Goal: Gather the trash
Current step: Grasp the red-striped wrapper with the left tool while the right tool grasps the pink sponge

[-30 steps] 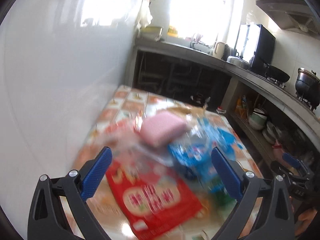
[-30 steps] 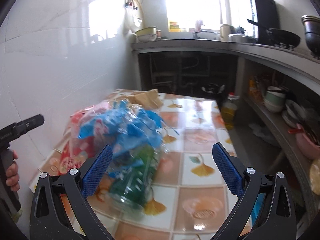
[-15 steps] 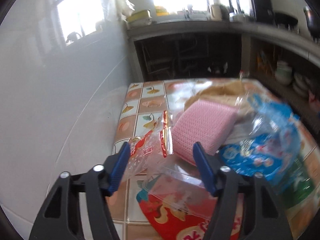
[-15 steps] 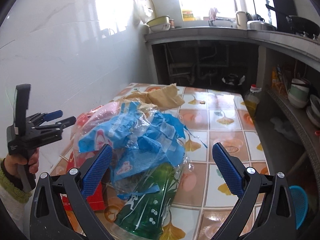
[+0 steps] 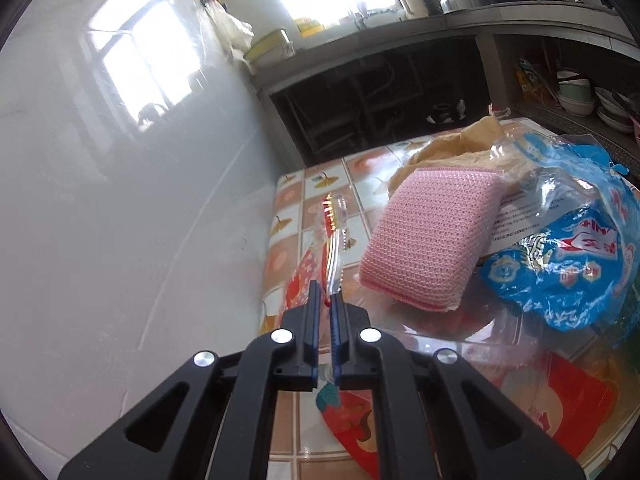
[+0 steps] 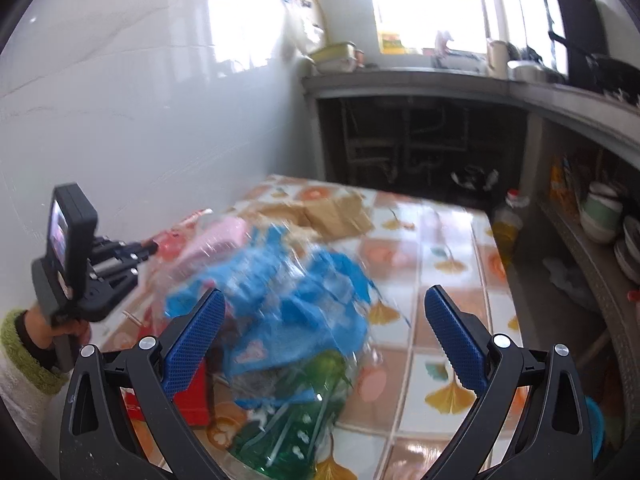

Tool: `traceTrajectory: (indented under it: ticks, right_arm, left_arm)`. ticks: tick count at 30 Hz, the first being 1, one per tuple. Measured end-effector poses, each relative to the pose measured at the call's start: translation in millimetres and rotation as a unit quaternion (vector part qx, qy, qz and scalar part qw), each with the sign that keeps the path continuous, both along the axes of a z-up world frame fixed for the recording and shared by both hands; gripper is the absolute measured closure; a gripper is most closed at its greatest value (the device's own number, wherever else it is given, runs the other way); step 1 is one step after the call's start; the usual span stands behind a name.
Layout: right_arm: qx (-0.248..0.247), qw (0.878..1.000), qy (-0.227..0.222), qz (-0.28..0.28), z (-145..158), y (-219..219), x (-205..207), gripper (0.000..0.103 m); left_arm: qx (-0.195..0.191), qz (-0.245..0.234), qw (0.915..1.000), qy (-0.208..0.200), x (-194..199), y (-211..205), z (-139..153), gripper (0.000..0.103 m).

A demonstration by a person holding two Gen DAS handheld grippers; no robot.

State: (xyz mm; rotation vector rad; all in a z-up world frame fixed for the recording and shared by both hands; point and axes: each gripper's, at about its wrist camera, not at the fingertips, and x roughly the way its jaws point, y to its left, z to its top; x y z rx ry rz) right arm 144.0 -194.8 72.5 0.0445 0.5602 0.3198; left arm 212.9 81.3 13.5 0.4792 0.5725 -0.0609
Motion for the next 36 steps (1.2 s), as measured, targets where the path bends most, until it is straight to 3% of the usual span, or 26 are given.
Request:
traceTrajectory:
  ticks: [2, 5, 7, 9, 11, 18, 21, 22, 25, 27, 30, 36]
  right_arm:
    - [-0.007, 0.997, -0.016, 0.076, 20, 11, 13, 0.008]
    - [-0.043, 0.975, -0.017, 0.216, 45, 41, 47, 0.008]
    - [-0.072, 0.953, 0.003, 0.294, 51, 65, 75, 0.008]
    - [-0.11, 0.912, 0.054, 0.391, 47, 96, 106, 0.008]
    - [-0.171, 0.877, 0.088, 0.44, 33, 130, 134, 0.008]
    - [-0.273, 0.777, 0.183, 0.536, -26, 205, 181, 0.008]
    - [-0.272, 0.752, 0.215, 0.561, -39, 216, 196, 0.008]
    - [-0.275, 0.735, 0.231, 0.575, -43, 218, 197, 0.008]
    - [-0.291, 0.714, 0.248, 0.587, -46, 228, 201, 0.008]
    - [-0.299, 0.691, 0.269, 0.6, -50, 231, 200, 0.008]
    - [-0.348, 0.657, 0.248, 0.621, -55, 234, 187, 0.008]
    - [-0.418, 0.609, 0.227, 0.635, -69, 240, 171, 0.008]
  left_arm:
    - [0.003, 0.002, 0.9999, -0.016, -12, 1, 4, 0.101]
    - [0.004, 0.007, 0.9994, -0.035, -26, 2, 9, 0.101]
    - [-0.006, 0.008, 0.999, -0.043, -35, 5, 13, 0.101]
    - [-0.015, 0.013, 0.9987, -0.047, -41, 7, 16, 0.101]
    - [-0.028, 0.024, 0.9982, -0.047, -45, 12, 18, 0.101]
    - [-0.105, 0.047, 0.993, -0.027, -46, 36, 24, 0.101]
    - [-0.13, 0.045, 0.9903, -0.017, -42, 43, 26, 0.102]
    - [-0.135, 0.044, 0.9897, -0.016, -42, 45, 27, 0.102]
    - [-0.144, 0.044, 0.9885, -0.013, -38, 49, 28, 0.102]
    - [-0.15, 0.047, 0.9876, -0.008, -34, 50, 27, 0.102]
    - [-0.157, 0.047, 0.9865, 0.0, -34, 52, 25, 0.102]
    - [-0.159, 0.05, 0.986, 0.009, -29, 55, 22, 0.102]
